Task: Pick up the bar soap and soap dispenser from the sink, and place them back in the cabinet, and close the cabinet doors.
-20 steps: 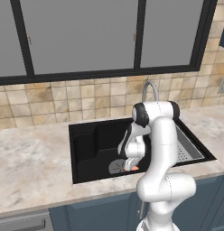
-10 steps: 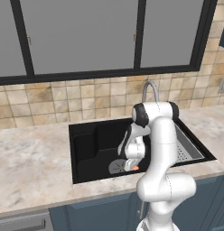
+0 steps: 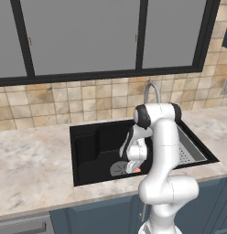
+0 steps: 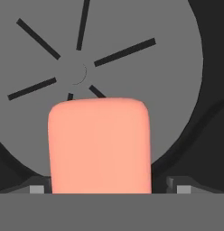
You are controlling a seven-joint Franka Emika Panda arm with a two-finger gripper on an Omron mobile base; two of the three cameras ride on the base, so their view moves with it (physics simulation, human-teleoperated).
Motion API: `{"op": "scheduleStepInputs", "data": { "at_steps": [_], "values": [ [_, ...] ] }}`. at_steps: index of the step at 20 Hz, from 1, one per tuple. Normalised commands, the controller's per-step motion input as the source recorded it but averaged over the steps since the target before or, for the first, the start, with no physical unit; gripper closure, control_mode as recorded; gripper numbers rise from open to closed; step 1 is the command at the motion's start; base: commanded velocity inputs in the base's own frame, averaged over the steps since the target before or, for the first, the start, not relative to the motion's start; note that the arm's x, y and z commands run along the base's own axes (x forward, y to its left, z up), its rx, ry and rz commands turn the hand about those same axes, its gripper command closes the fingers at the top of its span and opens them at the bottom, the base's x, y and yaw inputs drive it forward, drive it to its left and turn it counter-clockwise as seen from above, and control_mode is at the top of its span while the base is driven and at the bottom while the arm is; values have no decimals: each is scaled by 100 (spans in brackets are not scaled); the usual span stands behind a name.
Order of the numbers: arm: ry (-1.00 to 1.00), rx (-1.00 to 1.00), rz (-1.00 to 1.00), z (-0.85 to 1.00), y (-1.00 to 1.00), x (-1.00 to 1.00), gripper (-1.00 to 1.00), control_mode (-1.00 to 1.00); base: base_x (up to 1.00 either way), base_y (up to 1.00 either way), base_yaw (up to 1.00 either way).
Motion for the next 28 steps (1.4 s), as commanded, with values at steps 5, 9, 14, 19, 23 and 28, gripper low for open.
{"op": "scheduleStepInputs", "data": {
  "at_steps": [5, 9, 14, 19, 23, 28],
  "values": [
    [0, 0, 0, 0, 0, 0, -100, -100, 0, 0, 0],
    [0, 0, 0, 0, 0, 0, -100, -100, 0, 0, 0],
    [0, 0, 0, 0, 0, 0, 100, -100, 0, 0, 0],
    [0, 0, 0, 0, 0, 0, 100, -100, 0, 0, 0],
    [0, 0, 0, 4, 0, 0, 100, -100, 0, 0, 0],
    [0, 0, 0, 23, 0, 0, 100, -100, 0, 0, 0]
  ]
}}
